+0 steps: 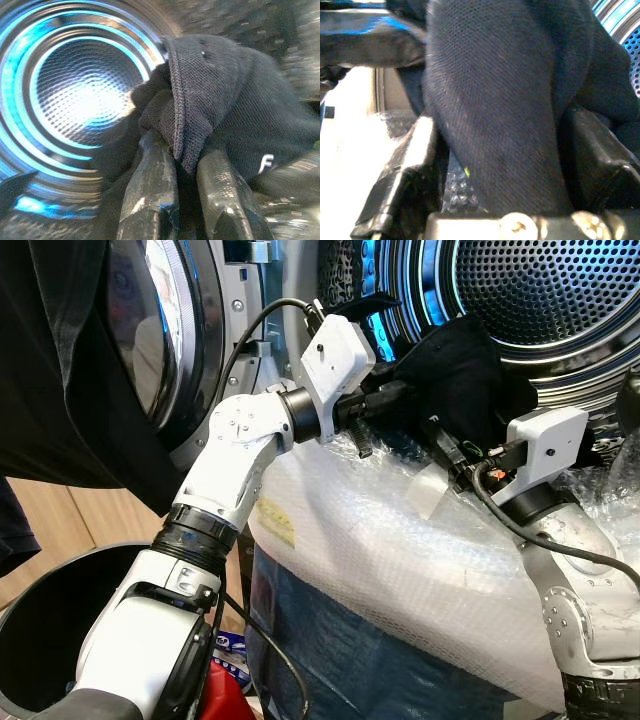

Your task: Clothes washing

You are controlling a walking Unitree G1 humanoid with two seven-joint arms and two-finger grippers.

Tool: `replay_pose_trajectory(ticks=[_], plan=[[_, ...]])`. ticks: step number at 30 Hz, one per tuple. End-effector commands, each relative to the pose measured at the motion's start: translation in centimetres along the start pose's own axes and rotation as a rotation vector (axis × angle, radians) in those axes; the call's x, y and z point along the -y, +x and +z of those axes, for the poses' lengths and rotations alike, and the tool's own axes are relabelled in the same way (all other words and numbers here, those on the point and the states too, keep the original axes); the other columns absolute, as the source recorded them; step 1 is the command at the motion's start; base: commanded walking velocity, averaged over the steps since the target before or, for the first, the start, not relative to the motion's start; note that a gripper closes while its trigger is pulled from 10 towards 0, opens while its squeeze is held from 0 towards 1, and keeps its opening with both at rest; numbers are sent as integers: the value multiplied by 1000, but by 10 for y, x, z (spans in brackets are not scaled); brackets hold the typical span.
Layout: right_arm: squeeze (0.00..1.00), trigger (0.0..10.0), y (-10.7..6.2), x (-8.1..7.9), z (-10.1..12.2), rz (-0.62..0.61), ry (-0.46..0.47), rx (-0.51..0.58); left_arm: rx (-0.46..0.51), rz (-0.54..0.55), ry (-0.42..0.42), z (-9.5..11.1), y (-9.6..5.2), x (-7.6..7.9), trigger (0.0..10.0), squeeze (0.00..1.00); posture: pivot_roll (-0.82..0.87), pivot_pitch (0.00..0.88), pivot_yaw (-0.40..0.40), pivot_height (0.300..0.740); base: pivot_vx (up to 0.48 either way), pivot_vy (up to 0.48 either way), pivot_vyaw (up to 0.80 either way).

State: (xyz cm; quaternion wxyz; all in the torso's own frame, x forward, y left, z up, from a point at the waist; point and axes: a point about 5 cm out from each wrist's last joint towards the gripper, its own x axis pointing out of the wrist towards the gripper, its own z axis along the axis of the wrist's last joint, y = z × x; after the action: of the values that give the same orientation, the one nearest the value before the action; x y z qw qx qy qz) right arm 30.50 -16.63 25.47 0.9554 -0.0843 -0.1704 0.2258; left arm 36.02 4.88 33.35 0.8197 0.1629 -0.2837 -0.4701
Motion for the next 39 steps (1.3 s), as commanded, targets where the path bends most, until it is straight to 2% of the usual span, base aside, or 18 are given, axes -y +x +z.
replay_pose_trajectory(ticks=[1,3,6,7,11,13,17,20,23,29,31,33,37,38,39], plan=[[0,10000,-18,-5,-48,27,79,-231,11,97,22,8,-2,-16,0,0,-95,14,-7,740,0,0,0],[0,10000,-22,-1,-46,30,64,-228,20,134,17,9,-3,-21,0,0,-95,15,-8,740,0,0,0],[0,10000,-37,11,-43,39,23,-240,29,210,14,11,-5,-29,0,0,-98,15,-10,740,0,0,0],[0,10000,-46,13,-43,74,-10,-256,32,213,21,12,-5,-30,0,0,-98,14,-11,740,0,0,0],[0,10000,-54,17,-40,83,-27,-257,36,221,16,12,-5,-30,0,0,-98,15,-10,740,0,0,0],[0,10000,-63,26,-35,61,-36,-245,35,239,19,11,-5,-31,0,0,-97,15,-10,740,0,0,0],[0,10000,-68,32,-33,32,-37,-240,40,271,24,13,-6,-35,0,0,-100,17,-8,740,0,0,0],[0,10000,-75,44,-31,-33,-50,-232,47,306,24,14,-7,-39,0,0,-99,18,-7,740,0,0,0],[0,10000,-77,50,-24,-69,-27,-191,48,303,24,14,-7,-39,0,0,-98,17,-7,740,0,0,0],[0,10000,-75,48,-19,-70,28,-153,49,297,24,14,-7,-38,0,0,-99,17,-8,740,0,0,0],[0,10000,-74,48,-18,-70,32,-138,52,294,25,15,-7,-38,0,0,-99,17,-8,740,0,0,0],[0,10000,-72,48,-20,-75,-3,-158,60,287,21,15,-6,-36,0,0,-99,18,-8,740,0,0,0],[0,10000,-69,50,-19,-99,16,-142,60,284,20,15,-6,-36,0,0,-96,16,-10,740,0,0,0],[353,10000,-69,51,-17,-106,10,-131,60,284,21,15,-6,-36,0,0,-96,16,-10,740,0,0,0],[1000,10000,-68,53,-16,-115,13,-122,61,284,22,15,-5,-36,0,0,-96,16,-10,740,0,0,0]])
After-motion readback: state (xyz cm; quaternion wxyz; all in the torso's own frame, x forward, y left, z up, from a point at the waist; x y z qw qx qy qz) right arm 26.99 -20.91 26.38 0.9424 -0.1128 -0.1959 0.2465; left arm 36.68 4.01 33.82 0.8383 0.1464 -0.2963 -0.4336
